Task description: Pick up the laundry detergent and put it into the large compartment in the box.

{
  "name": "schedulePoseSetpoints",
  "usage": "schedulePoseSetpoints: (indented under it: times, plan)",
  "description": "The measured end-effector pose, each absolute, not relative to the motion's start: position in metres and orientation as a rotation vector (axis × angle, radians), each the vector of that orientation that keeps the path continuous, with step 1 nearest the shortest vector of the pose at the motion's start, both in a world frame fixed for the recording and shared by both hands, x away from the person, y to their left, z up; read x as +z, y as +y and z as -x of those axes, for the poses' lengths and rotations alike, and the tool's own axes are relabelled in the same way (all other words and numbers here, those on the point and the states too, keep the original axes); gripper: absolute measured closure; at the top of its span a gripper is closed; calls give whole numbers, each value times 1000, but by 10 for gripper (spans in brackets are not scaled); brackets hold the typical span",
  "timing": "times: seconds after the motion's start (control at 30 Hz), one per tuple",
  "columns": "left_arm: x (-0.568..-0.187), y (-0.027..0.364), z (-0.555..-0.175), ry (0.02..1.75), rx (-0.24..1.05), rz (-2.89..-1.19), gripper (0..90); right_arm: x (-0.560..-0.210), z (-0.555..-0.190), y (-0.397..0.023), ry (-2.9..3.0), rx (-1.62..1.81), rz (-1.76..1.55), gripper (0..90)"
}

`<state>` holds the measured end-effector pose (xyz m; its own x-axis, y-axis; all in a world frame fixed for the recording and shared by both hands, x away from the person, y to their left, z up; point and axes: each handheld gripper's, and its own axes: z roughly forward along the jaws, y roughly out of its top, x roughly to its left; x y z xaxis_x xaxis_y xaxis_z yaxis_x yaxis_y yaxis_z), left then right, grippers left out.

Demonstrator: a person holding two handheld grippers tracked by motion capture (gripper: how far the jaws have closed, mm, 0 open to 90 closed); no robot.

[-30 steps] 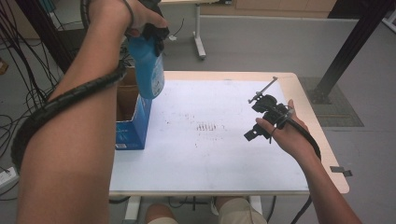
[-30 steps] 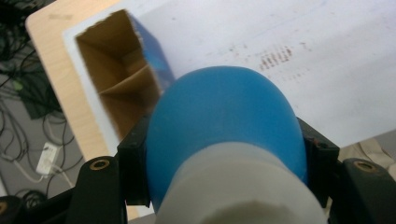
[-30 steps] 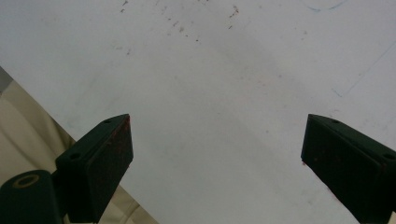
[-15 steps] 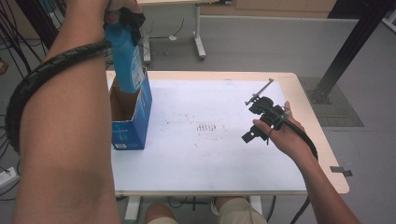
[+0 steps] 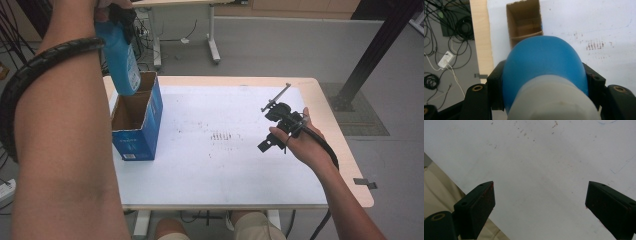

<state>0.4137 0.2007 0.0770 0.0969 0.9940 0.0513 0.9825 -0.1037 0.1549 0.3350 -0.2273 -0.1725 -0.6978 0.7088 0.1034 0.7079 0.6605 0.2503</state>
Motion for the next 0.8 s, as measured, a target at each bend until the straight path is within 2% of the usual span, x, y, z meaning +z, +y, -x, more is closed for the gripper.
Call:
schedulePoseSetpoints:
  times: [0.8]
  plan:
    - [45,218,-425,2111,167,-2251,369,-169,-335,-227,2850,428,-1220,92]
